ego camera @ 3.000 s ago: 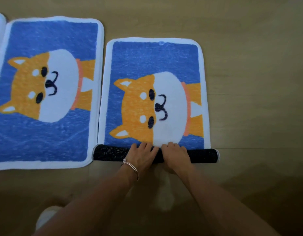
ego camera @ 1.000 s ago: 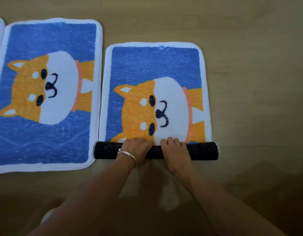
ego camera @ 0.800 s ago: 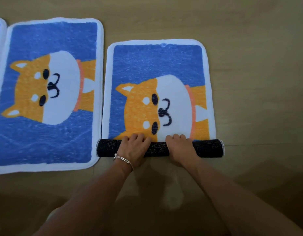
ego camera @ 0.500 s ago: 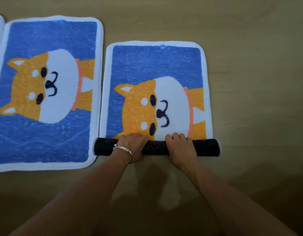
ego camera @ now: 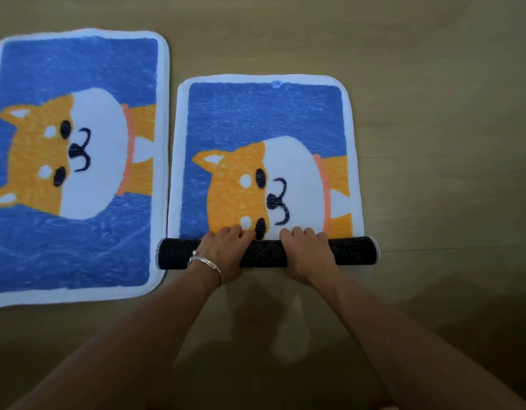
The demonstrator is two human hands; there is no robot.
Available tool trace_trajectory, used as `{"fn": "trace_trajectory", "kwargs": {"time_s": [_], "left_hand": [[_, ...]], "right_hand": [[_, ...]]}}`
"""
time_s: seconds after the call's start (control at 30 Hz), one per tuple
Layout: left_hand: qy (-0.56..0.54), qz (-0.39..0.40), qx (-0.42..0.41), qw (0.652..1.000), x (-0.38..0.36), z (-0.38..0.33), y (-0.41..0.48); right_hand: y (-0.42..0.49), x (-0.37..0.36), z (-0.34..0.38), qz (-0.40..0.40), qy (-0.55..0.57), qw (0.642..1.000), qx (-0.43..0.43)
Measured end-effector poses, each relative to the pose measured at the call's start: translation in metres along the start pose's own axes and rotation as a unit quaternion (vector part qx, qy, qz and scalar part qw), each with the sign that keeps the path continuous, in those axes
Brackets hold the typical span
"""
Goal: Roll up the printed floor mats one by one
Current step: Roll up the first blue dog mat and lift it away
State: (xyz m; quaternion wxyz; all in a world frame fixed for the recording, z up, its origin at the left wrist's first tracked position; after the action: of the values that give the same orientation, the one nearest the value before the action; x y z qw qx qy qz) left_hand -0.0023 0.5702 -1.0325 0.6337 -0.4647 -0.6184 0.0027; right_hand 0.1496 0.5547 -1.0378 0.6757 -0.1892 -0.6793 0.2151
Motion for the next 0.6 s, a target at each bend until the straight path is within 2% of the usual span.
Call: {"fn": "trace_trajectory", "kwargs": {"time_s": [0.07,0.13,0.23,0.3,0.43,0.47,0.6], "left_hand": [[0.02,-0.025,0.0,0.999,-0.007,-0.003,-0.004],[-0.006,-0.02,0.001,1.0,-0.008,-0.002,-0.003],[-0.06,0.035,-0.006,0.998,-0.005,0.004,0.007],[-0.057,0.042,-0.016,0.997,-0.003,0.004,0.007],[0.027,-0.043,-0.02,0.999,-0.01,-0.007,-0.005],[0.027,-0.041,-0.012,0.999,-0.013,-0.008,-0.006],[0.001,-0.013,0.011,1.0,-0.01,-0.002,0.001]], "right_hand": [[0.003,0.003,-0.001,0.024,0.005,1.0,-0.003],[-0.004,0.003,0.002,-0.045,-0.031,0.999,0.003],[-0.014,-0.007,0.005,-0.118,-0.046,0.992,-0.009],[-0.012,-0.007,0.002,-0.087,-0.048,0.995,-0.008],[0.002,0.002,-0.003,0.035,-0.003,0.999,0.004],[0.002,0.002,-0.002,0.027,-0.003,1.0,0.005],[-0.012,-0.008,0.001,-0.114,-0.057,0.992,0.01]]}}
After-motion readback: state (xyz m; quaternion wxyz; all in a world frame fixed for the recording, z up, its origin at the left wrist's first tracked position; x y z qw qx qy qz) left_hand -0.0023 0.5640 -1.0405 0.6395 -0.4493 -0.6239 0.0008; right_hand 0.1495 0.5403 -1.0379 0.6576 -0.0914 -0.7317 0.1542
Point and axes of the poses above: each hand's wrist, its own y-axis towards the middle knuckle, its own x-axis out of the back of the hand, z = x × y, the point moved 4 cm from there along y, towards the middle knuckle, and after that the axes turned 12 degrees about -x, right-handed, at the moved point
